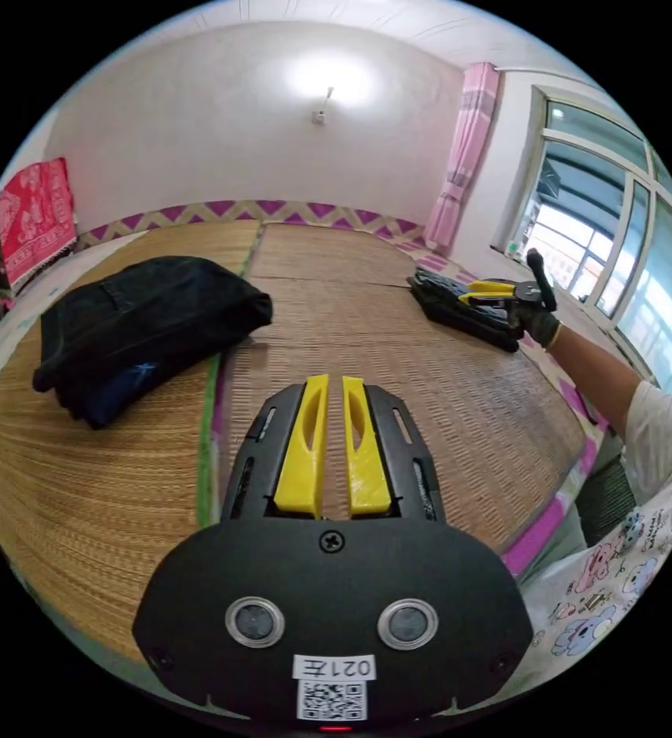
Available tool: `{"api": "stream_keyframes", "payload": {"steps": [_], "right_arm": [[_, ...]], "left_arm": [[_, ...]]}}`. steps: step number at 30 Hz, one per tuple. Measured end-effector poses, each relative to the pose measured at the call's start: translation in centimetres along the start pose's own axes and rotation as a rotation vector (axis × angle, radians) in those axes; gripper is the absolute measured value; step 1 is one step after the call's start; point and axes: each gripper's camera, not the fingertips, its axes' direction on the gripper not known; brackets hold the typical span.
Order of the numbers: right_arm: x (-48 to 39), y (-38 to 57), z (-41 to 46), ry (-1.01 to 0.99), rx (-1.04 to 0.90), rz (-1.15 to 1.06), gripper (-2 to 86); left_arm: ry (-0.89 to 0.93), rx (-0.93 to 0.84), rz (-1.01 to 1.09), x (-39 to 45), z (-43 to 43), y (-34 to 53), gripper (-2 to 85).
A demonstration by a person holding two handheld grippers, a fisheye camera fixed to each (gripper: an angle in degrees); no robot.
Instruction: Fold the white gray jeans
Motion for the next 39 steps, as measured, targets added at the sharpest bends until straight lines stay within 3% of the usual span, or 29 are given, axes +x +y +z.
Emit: {"api": "stream_keyframes", "payload": {"steps": [9,15,23,27,33,37,39], "right_arm": [[-3.3,-3.0,6.0,-0.001,-0.068,-0.175,15.0],[-1.1,-3.5,6.2,-0.042,-0.024,-0.047,10.5],[7.9,-1.3,-1.6,-0.263,0.141,0.277,1.3],[7.2,0.4,-9.4,-0.286,0.180,0.211,1.0],[-6.2,1.5,-17.5,-0.425,0.092,-0.003,1.0],[-19.5,1.8,-16.9,-0.509,-0.050,-0.144,1.4],[-22.8,2.6,-16.9,-0.496,-0.025,-0.169,1.8]], "left_arm": [[0.051,-0.102,-0.023,2.5,4.4,4.4,-0.9],[0.064,-0.121,-0.045,2.6,5.7,6.8,-1.0],[0.106,-0.124,-0.049,3.7,7.4,8.4,-1.0],[0.167,-0.117,-0.042,4.9,8.3,9.2,-1.0],[0.371,-0.089,-0.054,7.8,9.6,10.4,-1.0],[0.355,-0.067,-0.111,8.0,8.8,12.6,-1.0],[0.332,-0.061,-0.143,7.5,8.2,13.9,-1.0]]}}
